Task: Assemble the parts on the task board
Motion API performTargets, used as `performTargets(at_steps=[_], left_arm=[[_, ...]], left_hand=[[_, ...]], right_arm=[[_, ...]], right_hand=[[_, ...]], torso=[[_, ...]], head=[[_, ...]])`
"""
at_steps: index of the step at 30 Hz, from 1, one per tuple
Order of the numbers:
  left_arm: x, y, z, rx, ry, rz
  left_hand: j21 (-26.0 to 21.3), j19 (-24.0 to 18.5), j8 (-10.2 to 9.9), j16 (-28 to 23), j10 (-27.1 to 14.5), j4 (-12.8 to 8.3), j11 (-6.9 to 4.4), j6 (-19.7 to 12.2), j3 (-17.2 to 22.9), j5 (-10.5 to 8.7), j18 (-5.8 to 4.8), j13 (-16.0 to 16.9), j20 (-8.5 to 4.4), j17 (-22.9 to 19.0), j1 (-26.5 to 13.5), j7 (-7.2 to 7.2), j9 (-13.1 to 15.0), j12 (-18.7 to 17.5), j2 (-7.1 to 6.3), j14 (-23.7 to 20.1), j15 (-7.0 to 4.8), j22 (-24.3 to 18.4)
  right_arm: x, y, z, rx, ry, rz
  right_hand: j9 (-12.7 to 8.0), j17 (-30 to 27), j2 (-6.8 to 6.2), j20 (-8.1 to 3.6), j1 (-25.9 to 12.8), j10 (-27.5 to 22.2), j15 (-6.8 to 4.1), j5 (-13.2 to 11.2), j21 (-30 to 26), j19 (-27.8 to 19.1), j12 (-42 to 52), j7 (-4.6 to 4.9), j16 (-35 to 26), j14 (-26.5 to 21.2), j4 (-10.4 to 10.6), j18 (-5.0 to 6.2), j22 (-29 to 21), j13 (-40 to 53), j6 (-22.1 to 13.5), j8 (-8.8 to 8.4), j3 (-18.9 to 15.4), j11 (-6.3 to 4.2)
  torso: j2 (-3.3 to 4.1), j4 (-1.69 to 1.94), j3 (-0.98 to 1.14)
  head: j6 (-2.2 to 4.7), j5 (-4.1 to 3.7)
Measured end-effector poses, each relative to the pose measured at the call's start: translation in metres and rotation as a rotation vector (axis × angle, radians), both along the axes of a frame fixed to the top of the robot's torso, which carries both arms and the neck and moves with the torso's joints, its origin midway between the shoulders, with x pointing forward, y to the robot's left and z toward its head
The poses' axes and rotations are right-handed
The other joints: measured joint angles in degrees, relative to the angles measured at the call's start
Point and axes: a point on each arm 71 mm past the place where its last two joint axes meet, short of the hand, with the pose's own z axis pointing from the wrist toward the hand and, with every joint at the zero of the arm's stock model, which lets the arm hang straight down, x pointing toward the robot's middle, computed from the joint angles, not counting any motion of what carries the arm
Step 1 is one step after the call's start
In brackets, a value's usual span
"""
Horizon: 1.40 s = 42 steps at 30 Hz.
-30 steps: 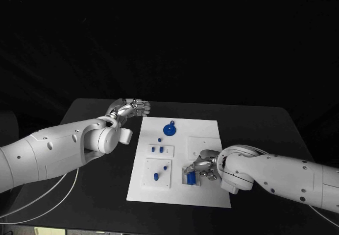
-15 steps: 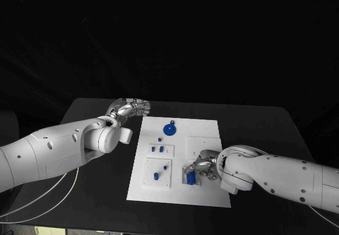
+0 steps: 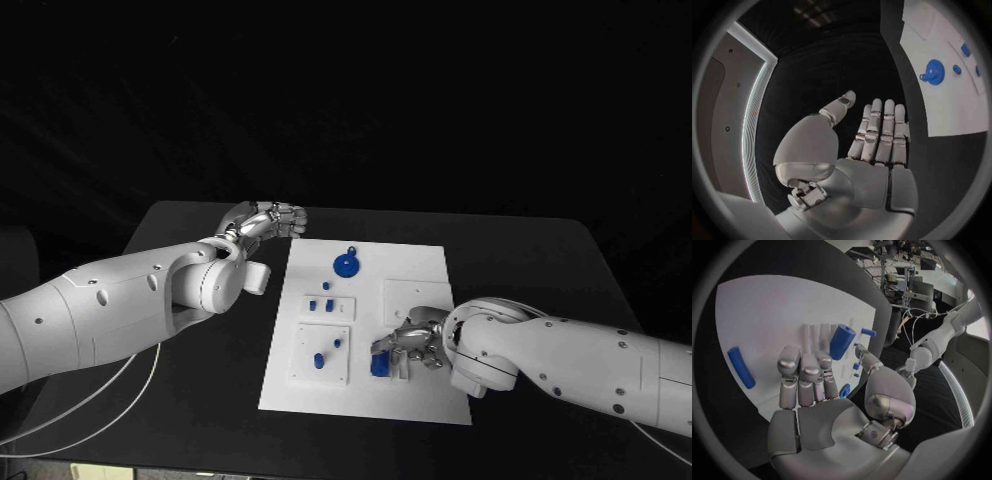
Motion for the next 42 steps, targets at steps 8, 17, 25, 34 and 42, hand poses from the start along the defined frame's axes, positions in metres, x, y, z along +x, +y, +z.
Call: performTargets(at_steps=[8,17,25,34,42], left_arm=[[0.0,0.0,0.0,0.0,0.0,0.0],[0.0,0.001,0.0,0.001,0.001,0.001],[0.0,0.001,0.0,0.001,0.002,0.002],[0.0,0.001,0.0,0.001,0.002,0.002],[0.0,0.001,0.0,0.001,0.002,0.002]], left_hand=[[0.0,0.0,0.0,-0.2,0.0,0.0,0.0,0.0,0.0,0.0,-0.01,0.0,0.0,0.1,0.0,0.0,0.0,0.0,0.0,0.0,0.0,0.0],[0.0,0.0,0.0,-0.2,0.0,0.0,0.0,0.0,0.0,0.0,-0.05,0.0,0.0,0.1,0.0,0.0,0.0,0.0,0.0,0.0,0.0,0.0],[0.0,0.0,0.0,-0.2,0.0,0.0,0.0,0.0,0.0,0.0,-0.11,0.0,0.0,0.1,0.0,0.0,0.0,0.0,0.0,0.0,0.0,0.0],[0.0,0.0,0.0,-0.2,0.0,0.0,0.0,0.0,0.0,0.0,-0.36,0.0,0.0,0.1,0.0,0.01,0.0,0.0,0.0,0.0,0.0,0.0],[0.0,0.0,0.0,-0.2,0.0,0.0,0.0,0.0,0.0,0.0,-0.39,0.0,0.0,0.2,0.0,0.01,0.0,0.0,0.0,0.0,0.0,0.1]], right_arm=[[-0.001,-0.002,0.0,0.006,-0.002,0.004],[-0.01,-0.007,0.001,0.03,-0.005,0.038],[-0.014,-0.008,0.003,0.043,-0.009,0.072],[-0.014,-0.005,0.002,0.037,-0.014,0.096],[-0.014,-0.002,0.001,0.026,-0.022,0.103]], right_hand=[[0.2,0.2,1.07,-0.19,0.9,0.0,-0.22,0.0,0.0,-0.2,0.0,-0.18,0.0,0.2,-2.4,-0.03,0.0,0.1,-0.2,-0.63,-1.2,-0.01],[0.2,0.3,-0.13,-0.53,6.2,0.0,-0.22,0.0,0.0,-0.3,-0.2,-0.19,-0.2,0.2,-4.3,-0.05,0.0,0.2,-0.2,-0.65,0.8,-0.01],[0.2,0.3,-0.37,-0.39,8.7,0.2,-0.36,0.0,0.0,-0.2,-0.2,-0.22,-0.2,0.3,-4.7,-0.07,0.0,0.2,-0.1,-0.66,1.2,-0.22],[0.3,0.5,2.35,-0.1,11.1,0.4,-0.4,0.0,0.0,0.1,-0.2,-0.12,-0.2,0.4,-4.7,-0.07,0.0,0.2,0.4,-0.66,1.5,-0.43],[0.4,0.6,5.35,-0.1,11.6,0.6,-0.38,0.0,0.0,0.1,-0.2,-0.31,-0.2,0.4,-4.3,-0.07,0.0,0.2,0.6,-0.64,2.6,-0.21]], torso=[[0.0,0.02,0.01],[0.0,0.02,0.03],[-0.01,-0.01,0.03],[-0.01,-0.01,0.03],[-0.01,0.02,-0.01]], head=[[-0.04,0.02],[0.05,0.03],[0.15,0.02],[0.19,-0.1],[0.12,-0.15]])
